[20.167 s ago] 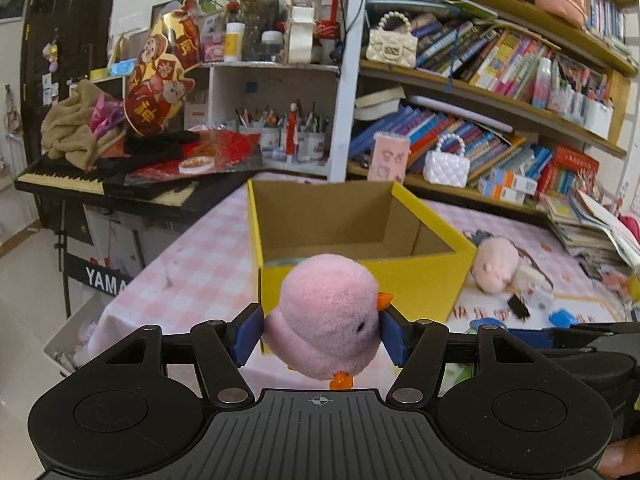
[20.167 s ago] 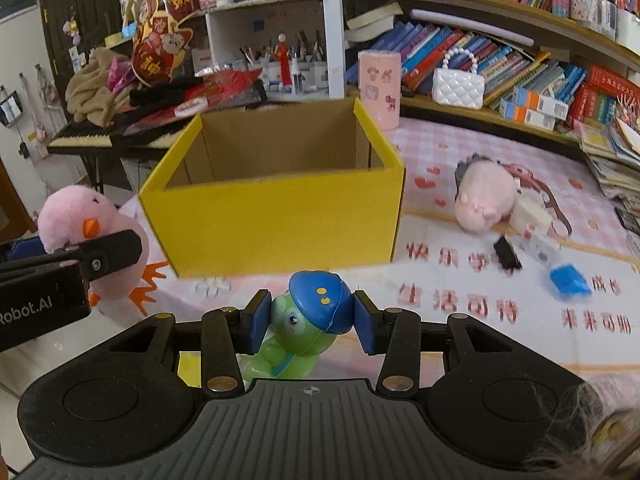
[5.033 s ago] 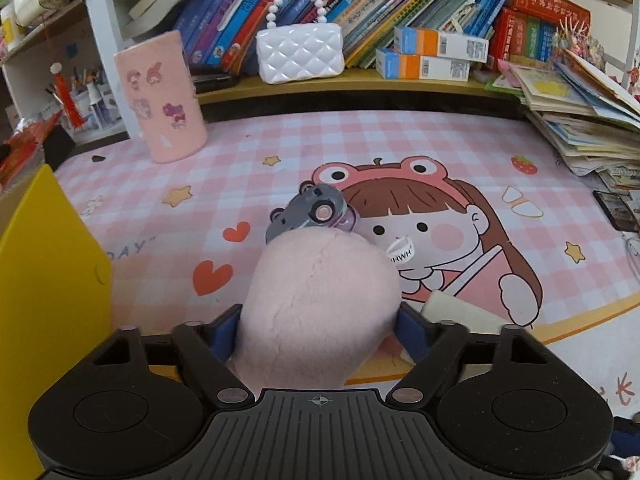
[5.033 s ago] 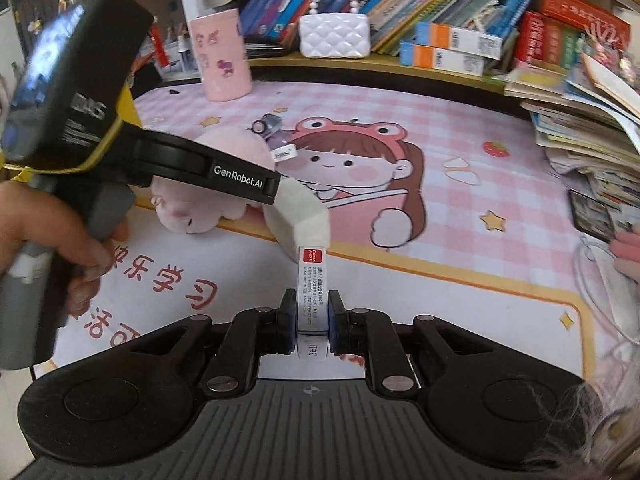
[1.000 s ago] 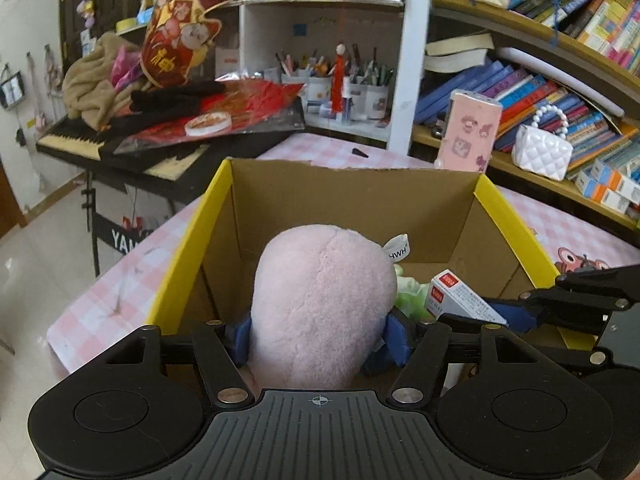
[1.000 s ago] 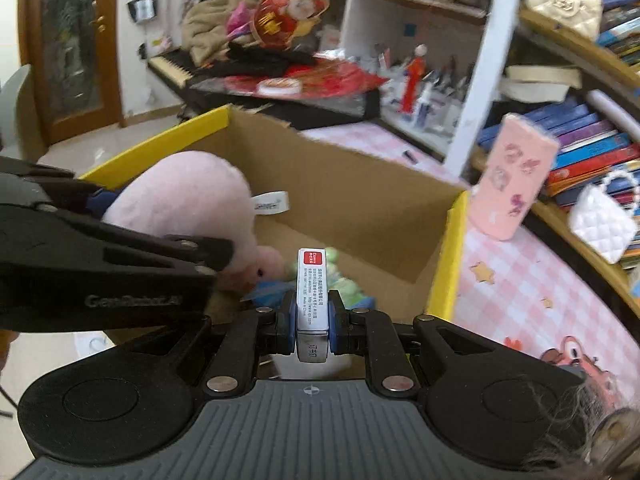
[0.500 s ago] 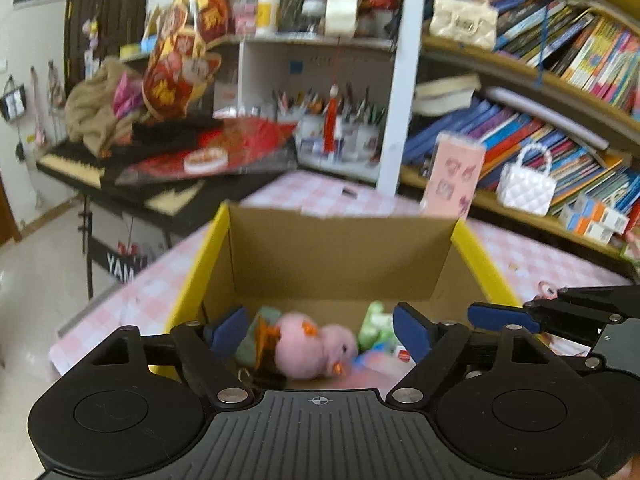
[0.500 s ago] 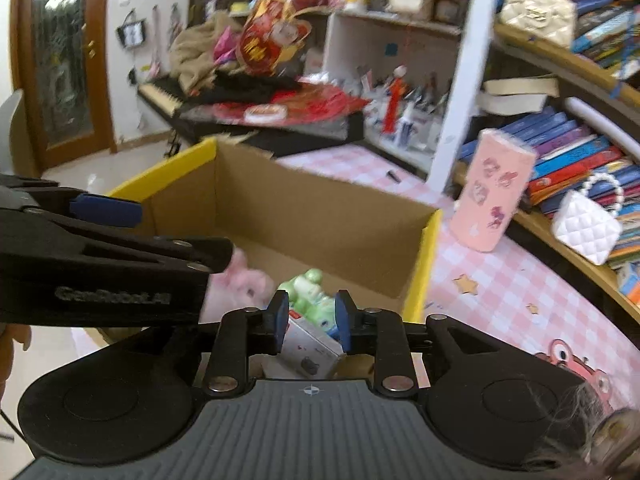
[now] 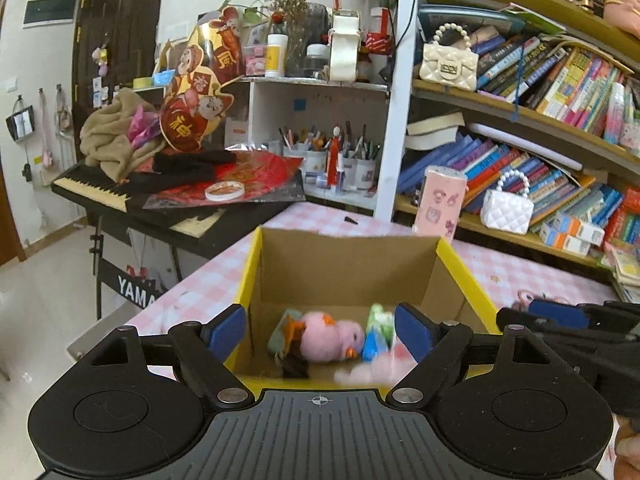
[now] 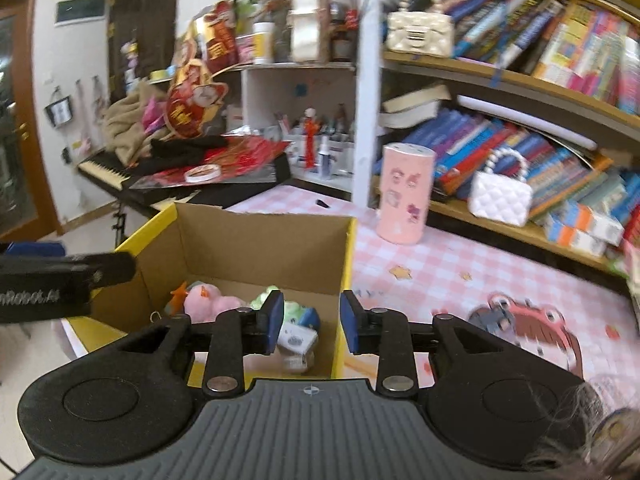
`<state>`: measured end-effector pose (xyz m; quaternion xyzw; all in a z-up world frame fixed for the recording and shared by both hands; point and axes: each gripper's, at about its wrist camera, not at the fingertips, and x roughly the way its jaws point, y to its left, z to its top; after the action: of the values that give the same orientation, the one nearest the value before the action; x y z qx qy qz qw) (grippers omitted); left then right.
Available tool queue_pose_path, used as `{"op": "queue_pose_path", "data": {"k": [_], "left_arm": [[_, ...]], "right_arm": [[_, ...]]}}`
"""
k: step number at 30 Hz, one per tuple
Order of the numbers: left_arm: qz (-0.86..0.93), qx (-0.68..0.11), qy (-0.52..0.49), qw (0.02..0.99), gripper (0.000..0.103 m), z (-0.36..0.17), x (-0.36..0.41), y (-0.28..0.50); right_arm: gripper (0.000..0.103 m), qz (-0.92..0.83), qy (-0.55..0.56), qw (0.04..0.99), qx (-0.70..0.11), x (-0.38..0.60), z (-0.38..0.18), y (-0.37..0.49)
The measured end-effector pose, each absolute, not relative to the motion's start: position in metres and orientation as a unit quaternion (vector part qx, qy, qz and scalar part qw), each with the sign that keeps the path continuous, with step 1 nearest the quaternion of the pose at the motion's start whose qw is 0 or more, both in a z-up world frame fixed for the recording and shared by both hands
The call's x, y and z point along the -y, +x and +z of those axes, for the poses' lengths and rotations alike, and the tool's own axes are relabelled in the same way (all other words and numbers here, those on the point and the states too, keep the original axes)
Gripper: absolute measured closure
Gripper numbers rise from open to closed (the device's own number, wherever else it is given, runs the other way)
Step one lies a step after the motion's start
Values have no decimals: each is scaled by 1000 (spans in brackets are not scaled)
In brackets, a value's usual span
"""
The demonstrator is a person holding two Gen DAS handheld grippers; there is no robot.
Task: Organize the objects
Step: 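Move both open grippers back toward the white eraser and grey toy car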
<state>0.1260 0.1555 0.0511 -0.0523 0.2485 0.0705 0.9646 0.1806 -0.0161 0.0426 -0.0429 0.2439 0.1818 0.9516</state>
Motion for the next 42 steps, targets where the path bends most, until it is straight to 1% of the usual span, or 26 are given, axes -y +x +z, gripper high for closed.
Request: {"op": "queue_pose_path", "data": {"k": [3, 10, 15, 17, 19, 21, 24, 28, 42], "left_arm": [[65, -260, -42, 963, 19, 44, -153, 107], [41, -297, -30, 954, 19, 23, -147, 72], [24, -313, -19, 949, 19, 13, -141, 55], [15, -317, -9, 948, 18, 10, -137, 48], [6, -316, 2, 949, 18, 8, -134, 41], [-2, -318, 7, 948, 15, 7, -132, 36], [-15, -326, 3, 945, 14, 5, -130, 31], [-30, -338, 7, 941, 14, 0, -126, 27], [-110, -360, 22, 926, 14, -10, -96, 18]], "right_arm": [[66, 159, -28, 955, -250, 19, 38, 159], [63, 127, -34, 948, -290, 20, 15, 109], [58, 116, -41, 944, -307, 22, 3, 74], [57, 115, -48, 942, -313, 21, -1, 63], [57, 113, -51, 940, -319, 21, -4, 55], [54, 106, -53, 939, -323, 21, -5, 49], [50, 91, -51, 940, -324, 22, -7, 40], [49, 72, -49, 939, -334, 26, -11, 29], [42, -26, -11, 932, -362, 61, -23, -5]]}}
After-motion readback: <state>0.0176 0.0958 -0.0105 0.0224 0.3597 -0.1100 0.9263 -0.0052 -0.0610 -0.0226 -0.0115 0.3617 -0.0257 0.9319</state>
